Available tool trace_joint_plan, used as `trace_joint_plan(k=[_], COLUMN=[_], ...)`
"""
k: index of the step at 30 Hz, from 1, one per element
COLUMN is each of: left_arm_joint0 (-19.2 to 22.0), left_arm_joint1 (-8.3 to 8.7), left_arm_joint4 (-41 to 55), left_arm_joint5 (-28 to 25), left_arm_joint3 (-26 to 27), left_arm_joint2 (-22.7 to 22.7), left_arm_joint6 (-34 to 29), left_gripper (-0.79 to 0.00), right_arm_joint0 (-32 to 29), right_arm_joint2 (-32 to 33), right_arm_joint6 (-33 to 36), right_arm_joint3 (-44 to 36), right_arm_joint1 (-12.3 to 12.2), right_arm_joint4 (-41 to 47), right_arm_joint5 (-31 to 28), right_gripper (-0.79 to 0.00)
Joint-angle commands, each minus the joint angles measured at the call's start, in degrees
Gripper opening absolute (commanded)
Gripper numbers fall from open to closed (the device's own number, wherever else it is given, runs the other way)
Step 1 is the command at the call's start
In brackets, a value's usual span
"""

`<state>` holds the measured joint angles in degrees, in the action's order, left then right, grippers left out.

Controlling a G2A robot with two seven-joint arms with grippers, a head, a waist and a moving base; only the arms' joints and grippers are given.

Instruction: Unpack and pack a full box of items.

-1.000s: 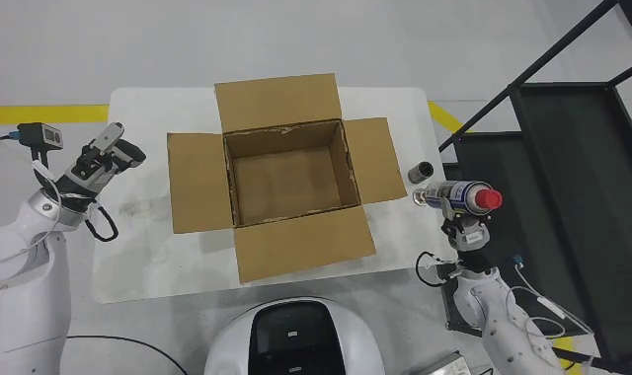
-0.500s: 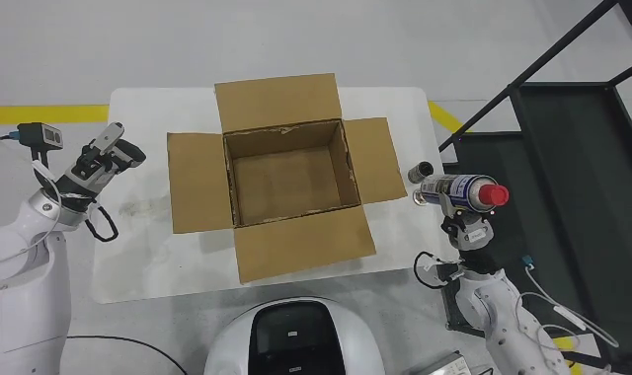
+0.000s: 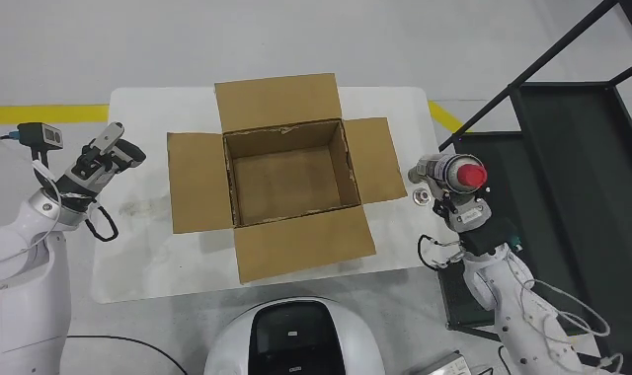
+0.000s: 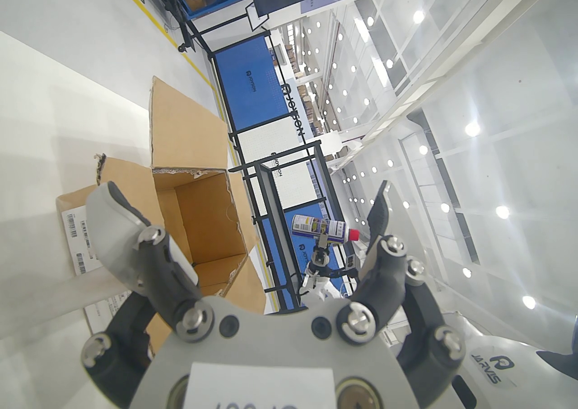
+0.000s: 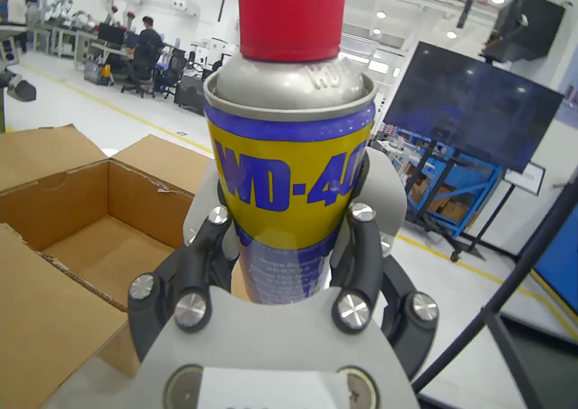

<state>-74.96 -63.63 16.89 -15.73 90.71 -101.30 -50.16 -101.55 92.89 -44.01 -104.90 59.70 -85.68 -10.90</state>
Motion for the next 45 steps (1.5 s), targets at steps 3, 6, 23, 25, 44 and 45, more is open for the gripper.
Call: trace_joint_plan(k=[3,6,23,25,44,45], left_arm_joint0=[0.0,0.0,0.0,0.0,0.0,0.0], left_arm_joint1=[0.0,0.0,0.0,0.0,0.0,0.0], left_arm_joint4=[0.0,0.0,0.0,0.0,0.0,0.0], left_arm_joint5=[0.0,0.0,0.0,0.0,0.0,0.0], left_arm_joint3=[0.0,0.0,0.0,0.0,0.0,0.0], left_arm_joint2=[0.0,0.0,0.0,0.0,0.0,0.0], left_arm_joint6=[0.0,0.0,0.0,0.0,0.0,0.0], left_gripper=[0.0,0.0,0.0,0.0,0.0,0.0], right_arm_joint0=[2.3,4.0,5.0,5.0,36.0,37.8], right_arm_joint2=[1.1,1.1,1.8,1.8,-13.4,-15.3], right_arm_joint6=[10.6,17.4,23.7,23.7,41.9,43.7], right_arm_joint3=[-5.4,-8.2,-10.2,-10.2,-0.6,0.5], right_arm_joint1=[-0.6,-0.8,-1.2,-1.2,-1.7,-1.5], right_arm_joint4=[-5.3,-8.0,-9.3,-9.3,-6.2,-5.0], right_arm_joint5=[-6.0,-9.2,-15.2,-15.2,-47.1,-47.1], right_gripper=[-0.785,-0.785,-0.785,-0.785,-0.785,-0.785])
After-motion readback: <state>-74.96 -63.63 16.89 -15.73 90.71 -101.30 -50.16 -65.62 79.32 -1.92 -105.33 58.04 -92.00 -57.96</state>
